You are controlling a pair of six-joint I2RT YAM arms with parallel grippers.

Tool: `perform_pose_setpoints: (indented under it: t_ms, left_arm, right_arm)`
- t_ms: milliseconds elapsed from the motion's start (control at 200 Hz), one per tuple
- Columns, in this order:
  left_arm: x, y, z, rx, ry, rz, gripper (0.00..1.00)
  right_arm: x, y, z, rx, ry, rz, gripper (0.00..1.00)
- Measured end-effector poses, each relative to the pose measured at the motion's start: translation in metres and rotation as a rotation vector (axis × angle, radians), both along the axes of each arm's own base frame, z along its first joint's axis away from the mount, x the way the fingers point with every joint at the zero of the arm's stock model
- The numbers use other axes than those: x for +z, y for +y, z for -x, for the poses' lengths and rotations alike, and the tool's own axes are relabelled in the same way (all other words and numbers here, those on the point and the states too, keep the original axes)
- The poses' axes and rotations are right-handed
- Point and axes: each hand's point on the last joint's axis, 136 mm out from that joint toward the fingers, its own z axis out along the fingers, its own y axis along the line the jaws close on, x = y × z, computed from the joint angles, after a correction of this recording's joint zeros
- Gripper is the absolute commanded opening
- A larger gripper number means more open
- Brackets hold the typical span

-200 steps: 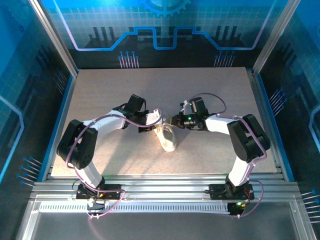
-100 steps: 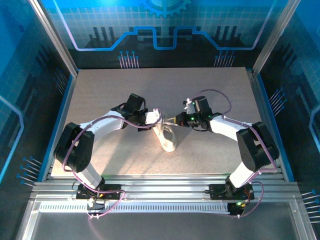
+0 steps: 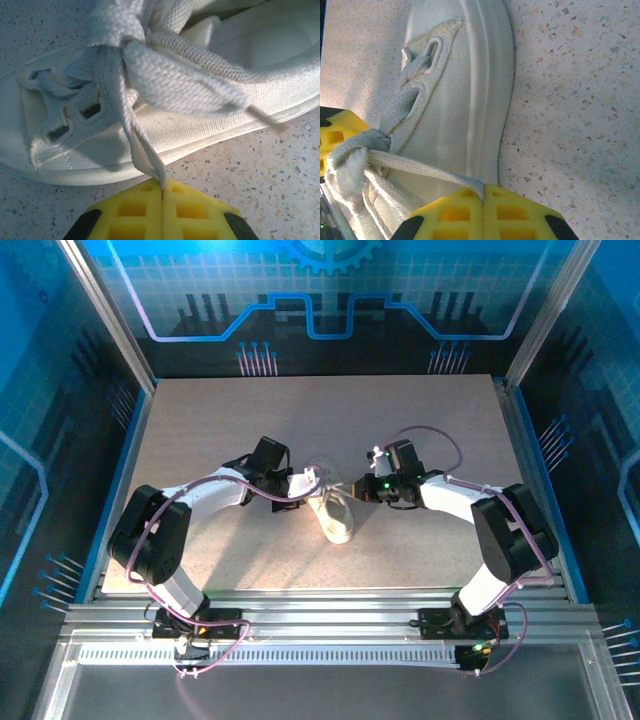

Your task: Tie the shoes

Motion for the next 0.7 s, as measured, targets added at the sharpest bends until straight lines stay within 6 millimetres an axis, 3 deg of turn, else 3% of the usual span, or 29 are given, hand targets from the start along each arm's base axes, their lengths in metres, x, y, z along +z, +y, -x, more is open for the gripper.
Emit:
perform_pose_setpoints:
  t_ms: [175, 295, 385, 700]
  left_arm:
    - [-0.004, 0.002, 0.003, 0.004, 0.010, -0.006, 0.00]
    - [-0.004, 0.002, 0.003, 0.007, 0.013, -0.004, 0.00]
    - [-0.004, 0.002, 0.003, 0.007, 0.012, -0.004, 0.00]
    - [-0.001, 0.001, 0.001, 0.007, 0.002, 0.000, 0.00]
  right_arm:
    - [-0.002, 0.000, 0.002, 0.004, 0.005, 0.003, 0.00]
    - [-0.002, 0.000, 0.002, 0.008, 0.002, 0.004, 0.34]
    - [0.001, -0.001, 0.003, 0.006, -0.002, 0.003, 0.44]
    - [0.054, -0.005, 0.001, 0.008, -0.123, -0.028, 0.50]
